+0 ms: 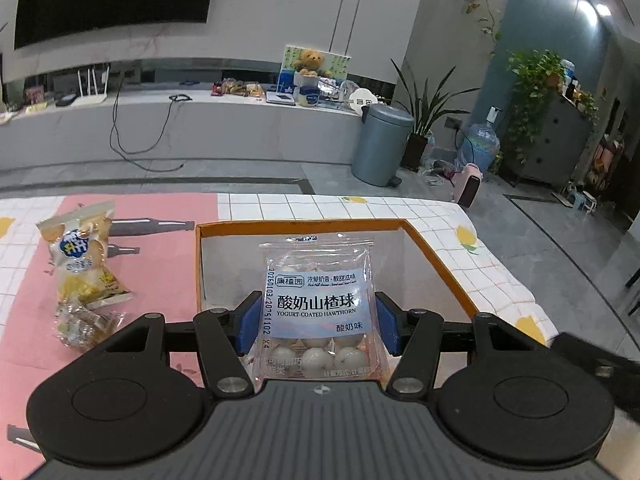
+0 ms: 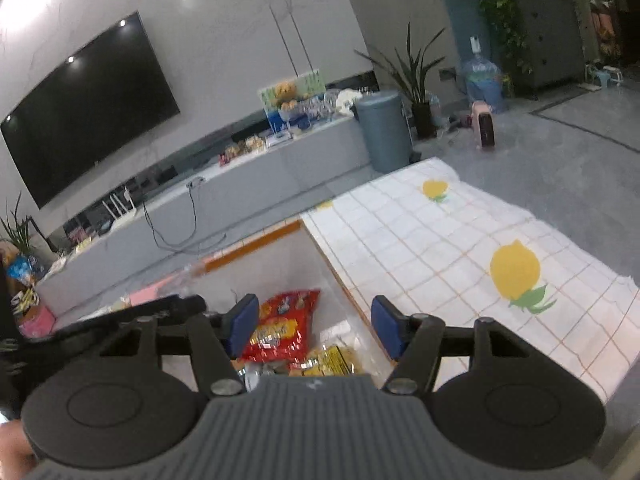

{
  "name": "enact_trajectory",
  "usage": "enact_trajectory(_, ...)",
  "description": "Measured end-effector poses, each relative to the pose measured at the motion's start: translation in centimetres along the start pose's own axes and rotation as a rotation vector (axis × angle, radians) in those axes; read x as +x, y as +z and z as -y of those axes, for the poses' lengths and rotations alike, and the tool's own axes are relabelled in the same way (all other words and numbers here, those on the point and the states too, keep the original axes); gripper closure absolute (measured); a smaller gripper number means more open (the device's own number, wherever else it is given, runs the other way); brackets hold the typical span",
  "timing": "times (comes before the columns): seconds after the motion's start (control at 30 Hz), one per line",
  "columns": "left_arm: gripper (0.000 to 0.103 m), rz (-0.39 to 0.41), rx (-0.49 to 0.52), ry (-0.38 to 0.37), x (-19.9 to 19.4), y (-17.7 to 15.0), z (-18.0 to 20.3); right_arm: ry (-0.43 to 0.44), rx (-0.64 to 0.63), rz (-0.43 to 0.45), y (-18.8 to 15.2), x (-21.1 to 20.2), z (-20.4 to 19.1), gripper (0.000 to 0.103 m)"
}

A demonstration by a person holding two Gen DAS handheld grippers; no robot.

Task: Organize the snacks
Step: 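Lower the hawthorn ball pack into the box and open the left tool, then move both tools back from the box to the last snacks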

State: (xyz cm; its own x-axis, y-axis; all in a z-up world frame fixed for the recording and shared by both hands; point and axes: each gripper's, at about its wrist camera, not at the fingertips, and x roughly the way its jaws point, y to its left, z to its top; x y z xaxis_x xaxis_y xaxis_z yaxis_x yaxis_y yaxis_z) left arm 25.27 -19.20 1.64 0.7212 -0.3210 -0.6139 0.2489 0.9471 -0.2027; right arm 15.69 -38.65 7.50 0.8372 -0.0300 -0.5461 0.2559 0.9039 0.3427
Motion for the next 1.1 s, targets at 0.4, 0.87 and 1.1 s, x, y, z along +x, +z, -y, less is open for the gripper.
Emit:
enact_trajectory(0.4, 0.004, 0.022, -0.041, 0.02, 1.8, 1.0, -1.0, -0.036, -0.045, 0.019, -0.3, -0.4, -0.7, 0.041)
enact_trajectory(0.87, 0.004, 0.043, -0.018, 0.008, -5.1, 1.9, -3.7, 0.045, -0.095, 0.013, -0.7, 0.2, -3.0, 0.041)
enact_trajectory(1.1, 0.004, 0.009, -0.012, 0.049, -7.9, 1.2, -5.2, 0.123, -0.1, 0.052, -0.3, -0.7, -4.4, 0.041)
